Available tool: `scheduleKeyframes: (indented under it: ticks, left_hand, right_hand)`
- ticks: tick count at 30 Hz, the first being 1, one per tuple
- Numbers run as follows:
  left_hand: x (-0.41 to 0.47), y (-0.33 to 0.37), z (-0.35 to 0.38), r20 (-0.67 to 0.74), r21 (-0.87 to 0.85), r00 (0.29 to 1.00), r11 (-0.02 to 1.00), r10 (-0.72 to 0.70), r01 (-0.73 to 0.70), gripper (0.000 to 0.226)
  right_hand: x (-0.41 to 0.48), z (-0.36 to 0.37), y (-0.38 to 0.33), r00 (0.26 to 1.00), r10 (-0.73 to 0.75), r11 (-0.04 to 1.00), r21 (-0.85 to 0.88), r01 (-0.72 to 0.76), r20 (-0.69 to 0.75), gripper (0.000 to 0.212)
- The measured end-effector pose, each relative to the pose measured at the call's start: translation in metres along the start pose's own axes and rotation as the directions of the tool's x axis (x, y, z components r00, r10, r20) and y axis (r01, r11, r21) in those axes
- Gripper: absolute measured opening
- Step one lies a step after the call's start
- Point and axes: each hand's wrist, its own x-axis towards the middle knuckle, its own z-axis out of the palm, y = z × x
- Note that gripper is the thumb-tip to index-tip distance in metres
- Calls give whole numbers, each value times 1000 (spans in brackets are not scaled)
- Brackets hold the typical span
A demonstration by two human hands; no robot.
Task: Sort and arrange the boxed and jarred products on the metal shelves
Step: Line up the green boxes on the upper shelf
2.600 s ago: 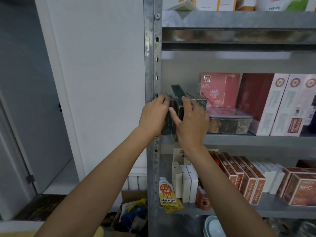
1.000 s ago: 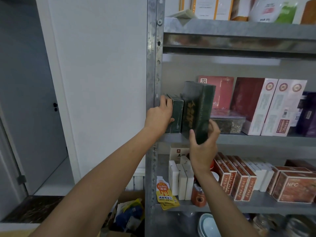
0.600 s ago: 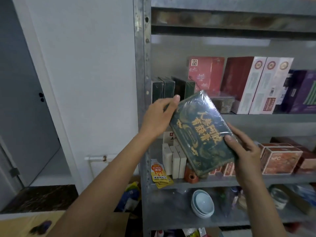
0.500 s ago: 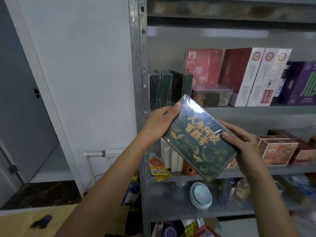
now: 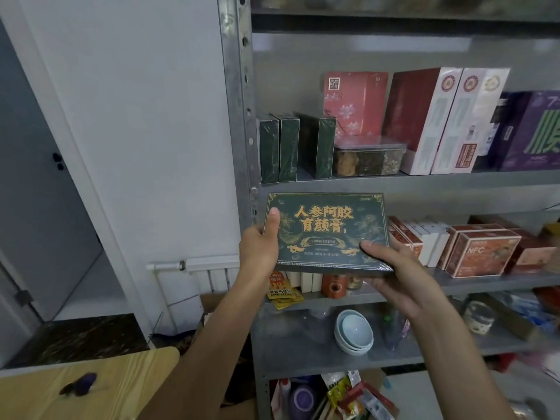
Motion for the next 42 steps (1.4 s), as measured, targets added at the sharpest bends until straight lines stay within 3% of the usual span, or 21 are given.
scheduleKeyframes:
  ticks: [2,4,5,7,9,10,15,16,18,19,20,21,22,24,26,28,30,34,38,42]
  left_hand:
    - [-1,-1,0,17,99,998,993,63,-65,59]
    - [-7,-6,-1,14,428,961,867,278,-257,70]
    - [-11,-9,-2,58,580,902,721,427,-379,78]
    - [-21,-14,-2,294,687,693,359,658,-632,86]
    - [-22,-22,0,509,670,491,33,707,-741,88]
    - [-21,-26,1,527,673,450,-31,721,-739,89]
    - [-20,-30,6,281,718,468,140,838,-682,81]
    - [-21,-30,7,235,675,503,233,832,-700,78]
    - [-27,-26,9,97,453,702,597,706,-662,67]
    - [-31,-24,11,42,286,817,777,575,-561,57]
    - [-36,-21,13,19,112,903,896,430,-429,45]
    - [-40,-20,15,37,-79,955,954,294,-290,35]
    - [-44,-19,18,102,-295,977,944,188,-150,32]
    - [-51,-20,24,288,-629,950,771,120,94,41]
    - [-59,-21,28,386,-741,911,637,146,212,50]
    - [-62,-21,31,410,-735,895,644,176,211,49]
    - [-58,-24,29,354,-712,924,682,146,166,45]
    - [-36,-29,1,168,-802,985,575,-45,164,65]
    - [-29,-34,-12,94,-727,995,680,-45,99,61]
    - [-31,-38,-5,47,-683,996,725,-76,88,55]
  right_hand:
    - [0,1,1,999,-14,1000,-6,13,-52,60]
    - [-1,2,1,995,-30,1000,4,30,-93,58]
    - [-1,4,1,992,-38,999,10,39,-119,57]
    - [-3,8,-1,984,-62,997,28,68,-167,59]
    - [-5,14,-3,976,-75,996,39,85,-203,62]
    - [-8,17,-3,975,-69,996,35,78,-213,62]
    - [-24,27,0,993,-81,995,53,86,-85,47]
    - [-27,27,-2,995,-98,992,82,101,-35,44]
    - [-29,25,-5,991,-135,988,77,133,18,47]
    - [-28,24,-3,990,-144,989,23,144,-12,49]
    - [-24,22,2,986,-146,989,-48,142,-76,52]
    - [-20,21,9,978,-142,986,-107,127,-150,59]
    - [-16,22,17,974,-124,986,-132,100,-189,64]
    - [-11,28,31,987,-98,994,-65,90,-124,59]
    - [-8,35,39,994,-97,990,96,102,-60,49]
    - [-7,39,41,989,-138,971,188,147,-61,46]
    - [-4,37,38,975,-198,961,177,213,-102,41]
    - [0,25,21,960,-244,968,18,248,-134,33]
    - [2,12,16,969,-229,973,-44,225,-97,23]
    - [3,7,18,978,-181,983,-35,178,-104,36]
